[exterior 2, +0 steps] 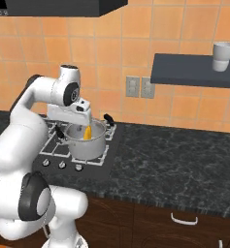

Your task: Put the corn and squash in the pot. Retrieve the spatula and lightly stir the vegetables in the pot.

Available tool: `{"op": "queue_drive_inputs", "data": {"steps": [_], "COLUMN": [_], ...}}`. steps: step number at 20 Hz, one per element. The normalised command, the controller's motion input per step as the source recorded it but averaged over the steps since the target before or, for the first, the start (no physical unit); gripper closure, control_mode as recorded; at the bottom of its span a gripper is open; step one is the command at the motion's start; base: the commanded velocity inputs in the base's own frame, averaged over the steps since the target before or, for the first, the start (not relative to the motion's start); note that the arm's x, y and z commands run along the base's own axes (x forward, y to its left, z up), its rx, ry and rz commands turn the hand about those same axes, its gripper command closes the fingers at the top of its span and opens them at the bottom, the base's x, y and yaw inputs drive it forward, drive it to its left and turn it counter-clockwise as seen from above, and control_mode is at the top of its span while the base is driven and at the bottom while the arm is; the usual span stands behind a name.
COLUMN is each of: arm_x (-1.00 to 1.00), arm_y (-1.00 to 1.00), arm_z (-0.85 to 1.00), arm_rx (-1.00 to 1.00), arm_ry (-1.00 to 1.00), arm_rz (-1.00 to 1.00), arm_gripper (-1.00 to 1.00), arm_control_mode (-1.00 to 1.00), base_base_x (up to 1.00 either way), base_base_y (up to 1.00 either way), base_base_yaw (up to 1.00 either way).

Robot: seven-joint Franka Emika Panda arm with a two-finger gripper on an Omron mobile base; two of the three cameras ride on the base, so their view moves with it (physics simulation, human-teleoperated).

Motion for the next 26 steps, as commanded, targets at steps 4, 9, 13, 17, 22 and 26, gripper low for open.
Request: {"op": "queue_drive_inputs", "data": {"steps": [4,9,13,17,22,26], "arm_x": [-0.16,0.00,0.00,0.00,0.30,0.27], "arm_y": [0.00,0.00,0.00,0.00,0.21,0.28], "arm_z": [-0.57,0.00,0.00,0.00,0.00,-0.42], "arm_rx": [0.00,0.00,0.00,0.00,-0.03,-0.06], "arm_ry": [0.35,0.00,0.00,0.00,0.00,0.00], "arm_rz": [-0.11,0.00,0.00,0.00,0.00,0.04], "arm_gripper": [-1.00,-1.00,-1.00,-1.00,-1.00,-1.00], "arm_control_mode": [-1.00,1.00,1.00,1.00,-1.00,-1.00], "base_base_x": [0.00,-0.35,-0.20,0.12,0.40,0.00], "base_base_y": [0.00,0.46,1.00,1.00,0.58,0.00], "base_base_yaw": [0.00,-0.07,-0.07,-0.02,0.00,0.00]}}
